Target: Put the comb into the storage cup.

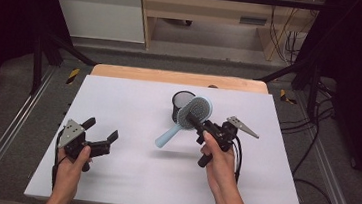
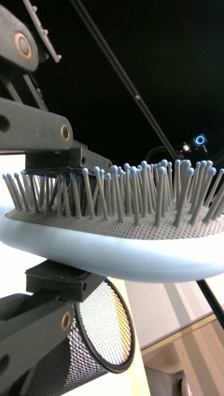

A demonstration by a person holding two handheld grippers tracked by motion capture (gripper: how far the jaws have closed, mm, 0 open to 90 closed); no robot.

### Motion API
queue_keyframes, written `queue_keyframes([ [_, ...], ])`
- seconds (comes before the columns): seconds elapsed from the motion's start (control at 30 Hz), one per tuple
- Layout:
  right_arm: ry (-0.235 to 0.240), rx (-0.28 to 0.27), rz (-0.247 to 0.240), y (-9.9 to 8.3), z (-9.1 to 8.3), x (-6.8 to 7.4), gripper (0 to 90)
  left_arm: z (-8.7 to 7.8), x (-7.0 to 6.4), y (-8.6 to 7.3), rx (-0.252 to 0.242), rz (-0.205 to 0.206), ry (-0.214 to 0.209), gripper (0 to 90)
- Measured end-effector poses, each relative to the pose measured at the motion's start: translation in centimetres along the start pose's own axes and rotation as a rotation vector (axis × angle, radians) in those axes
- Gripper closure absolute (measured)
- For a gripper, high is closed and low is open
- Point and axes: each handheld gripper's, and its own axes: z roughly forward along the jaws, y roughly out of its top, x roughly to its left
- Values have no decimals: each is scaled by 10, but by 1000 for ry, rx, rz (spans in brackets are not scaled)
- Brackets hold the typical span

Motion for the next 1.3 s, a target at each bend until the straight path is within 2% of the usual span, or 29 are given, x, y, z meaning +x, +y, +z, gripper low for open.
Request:
queue_keyframes([
  [0.23, -11, -22, 1, 7, -5, 0, 546, -1, 8, -3, 1, -19, 20, 26],
  [0.3, -17, -31, 6, 10, -7, 0, 545, 0, 9, -4, 2, -9, 32, 26],
  [0.37, -16, -36, 4, 11, -7, 0, 544, 3, 10, -4, 5, -16, 37, 29],
  [0.5, -20, -24, -24, 13, -4, 2, 544, 5, 12, -5, 12, -9, 37, 25],
  [0.63, -16, -21, -29, 17, 0, 9, 544, 4, 16, -7, 9, -40, 51, 29],
  [0.77, -25, -10, -23, 19, 6, 14, 543, 3, 14, -6, 11, -17, 48, 28],
  [0.9, -35, 2, -33, 26, 14, 16, 543, 4, 14, -7, 17, -21, 46, 28],
  [1.13, -49, 19, -22, 46, 31, 19, 543, 4, 14, -8, 20, -14, 43, 30],
  [1.3, -48, 21, -2, 58, 42, 25, 541, 2, 13, -7, 0, -10, 49, 34],
])
